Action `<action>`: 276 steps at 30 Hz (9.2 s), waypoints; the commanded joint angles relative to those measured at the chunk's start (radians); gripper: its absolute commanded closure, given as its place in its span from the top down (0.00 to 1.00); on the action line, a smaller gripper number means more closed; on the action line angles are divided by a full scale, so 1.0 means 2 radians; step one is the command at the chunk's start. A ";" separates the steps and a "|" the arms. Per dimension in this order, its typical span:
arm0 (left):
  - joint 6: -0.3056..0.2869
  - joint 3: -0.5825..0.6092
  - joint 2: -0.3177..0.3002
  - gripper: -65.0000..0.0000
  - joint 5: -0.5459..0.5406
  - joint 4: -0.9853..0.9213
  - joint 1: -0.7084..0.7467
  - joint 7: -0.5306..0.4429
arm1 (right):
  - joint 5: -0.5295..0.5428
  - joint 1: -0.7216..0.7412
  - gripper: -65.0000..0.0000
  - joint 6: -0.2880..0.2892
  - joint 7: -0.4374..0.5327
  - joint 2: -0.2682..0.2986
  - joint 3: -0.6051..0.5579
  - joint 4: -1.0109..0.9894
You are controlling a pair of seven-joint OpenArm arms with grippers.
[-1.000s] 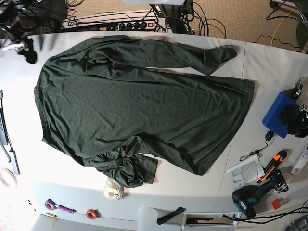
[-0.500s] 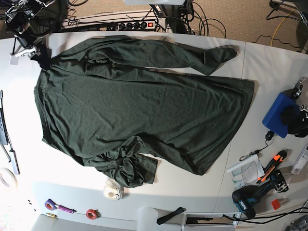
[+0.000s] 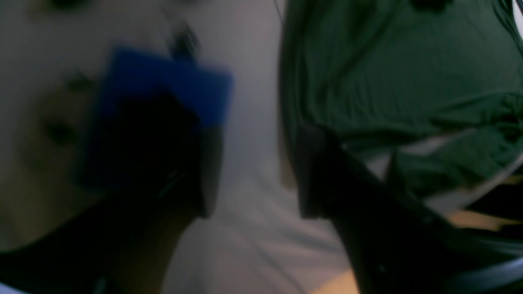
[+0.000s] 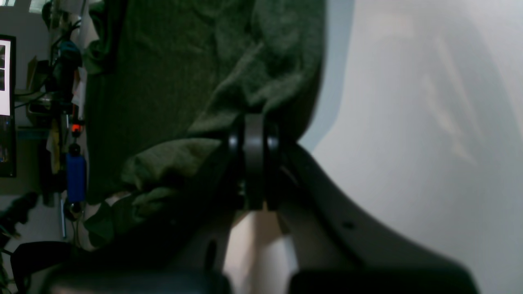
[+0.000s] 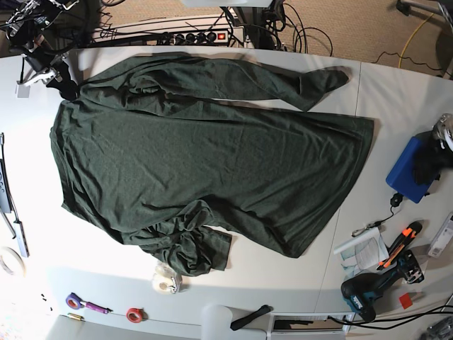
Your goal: Layout the t-shirt on the table in an organized manner, then fold the t-shirt properly
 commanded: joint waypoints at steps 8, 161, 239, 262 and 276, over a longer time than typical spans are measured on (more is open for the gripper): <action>0.012 -0.005 0.034 0.52 -0.070 0.007 0.073 0.021 | -0.002 -0.001 0.00 0.003 -0.010 0.009 -0.003 0.002; 0.034 0.078 0.114 0.00 0.298 0.126 0.034 -0.182 | -0.327 0.064 0.00 -0.062 0.092 0.031 -0.113 0.143; 0.140 0.101 0.139 0.61 0.189 0.126 0.111 -0.152 | -0.171 0.120 0.00 -0.013 -0.010 0.001 -0.054 0.010; 0.120 0.160 0.162 0.14 0.220 0.126 0.088 -0.210 | -0.110 0.088 0.00 0.000 -0.010 0.041 -0.065 0.010; 0.015 0.078 0.160 0.00 0.048 0.128 0.082 -0.065 | 0.069 0.057 0.00 0.009 -0.010 0.078 -0.076 0.012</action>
